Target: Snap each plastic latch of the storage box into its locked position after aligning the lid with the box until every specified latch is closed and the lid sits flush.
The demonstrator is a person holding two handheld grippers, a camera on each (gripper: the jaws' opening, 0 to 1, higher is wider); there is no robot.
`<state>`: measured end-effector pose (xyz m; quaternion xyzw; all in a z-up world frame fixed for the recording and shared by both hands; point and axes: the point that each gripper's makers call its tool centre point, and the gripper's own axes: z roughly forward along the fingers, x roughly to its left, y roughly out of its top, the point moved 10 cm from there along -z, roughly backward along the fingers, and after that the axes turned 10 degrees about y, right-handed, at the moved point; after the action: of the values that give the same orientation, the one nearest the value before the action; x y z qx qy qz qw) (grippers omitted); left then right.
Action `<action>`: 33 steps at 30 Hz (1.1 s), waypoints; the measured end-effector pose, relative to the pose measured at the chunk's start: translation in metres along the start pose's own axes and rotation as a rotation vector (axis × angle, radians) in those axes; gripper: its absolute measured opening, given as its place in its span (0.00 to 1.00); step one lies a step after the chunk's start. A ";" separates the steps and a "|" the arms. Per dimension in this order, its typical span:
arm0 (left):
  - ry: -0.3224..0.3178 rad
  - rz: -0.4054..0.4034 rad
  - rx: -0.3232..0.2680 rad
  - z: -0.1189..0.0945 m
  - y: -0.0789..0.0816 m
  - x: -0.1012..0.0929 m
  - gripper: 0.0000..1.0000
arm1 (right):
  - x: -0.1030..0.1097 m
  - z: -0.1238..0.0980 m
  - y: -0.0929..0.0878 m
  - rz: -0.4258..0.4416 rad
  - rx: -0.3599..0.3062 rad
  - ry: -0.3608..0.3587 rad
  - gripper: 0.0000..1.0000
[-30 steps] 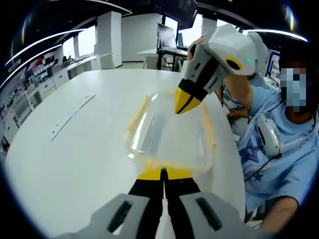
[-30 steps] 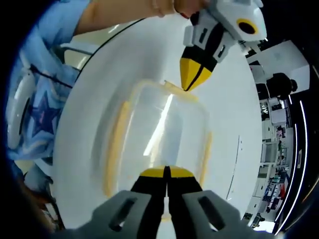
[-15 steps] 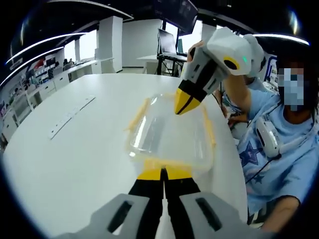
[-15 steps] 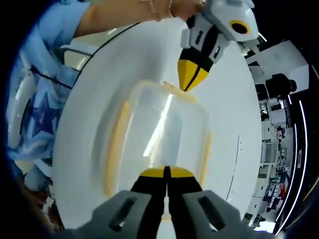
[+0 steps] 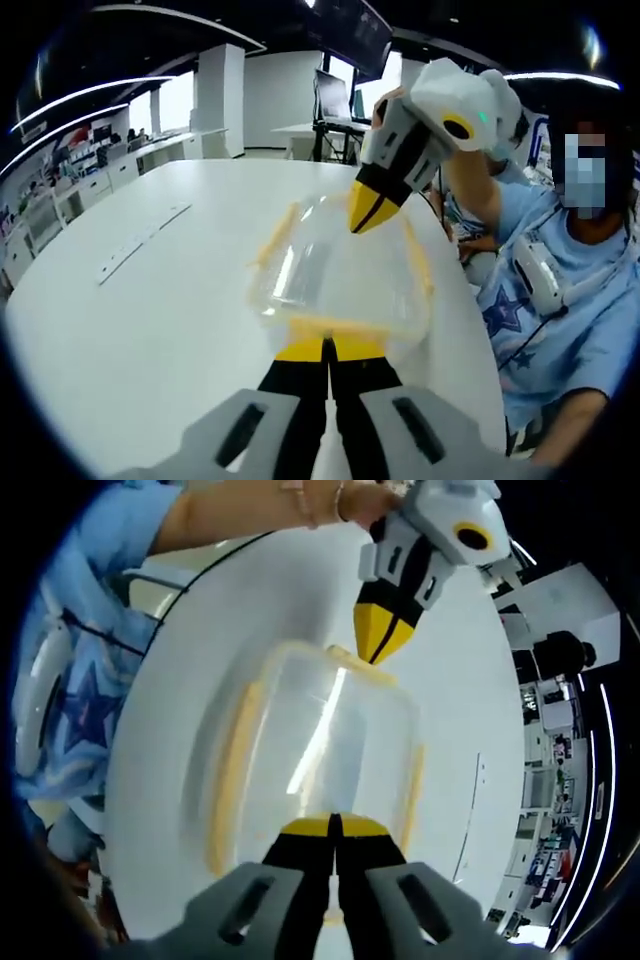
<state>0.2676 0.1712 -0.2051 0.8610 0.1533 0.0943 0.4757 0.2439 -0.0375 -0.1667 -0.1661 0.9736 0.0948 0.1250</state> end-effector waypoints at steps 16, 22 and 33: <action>-0.030 -0.003 -0.172 0.002 -0.015 0.005 0.00 | -0.001 -0.001 -0.003 0.005 0.025 0.007 0.00; -0.027 -0.003 -0.190 0.012 -0.026 0.002 0.00 | 0.003 0.000 -0.009 0.007 0.003 0.008 0.00; -0.028 0.007 -0.243 0.011 -0.029 0.005 0.00 | 0.005 0.001 -0.009 -0.015 0.010 0.006 0.00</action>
<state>0.2708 0.1788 -0.2353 0.7988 0.1310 0.1016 0.5783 0.2429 -0.0472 -0.1700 -0.1729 0.9731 0.0885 0.1237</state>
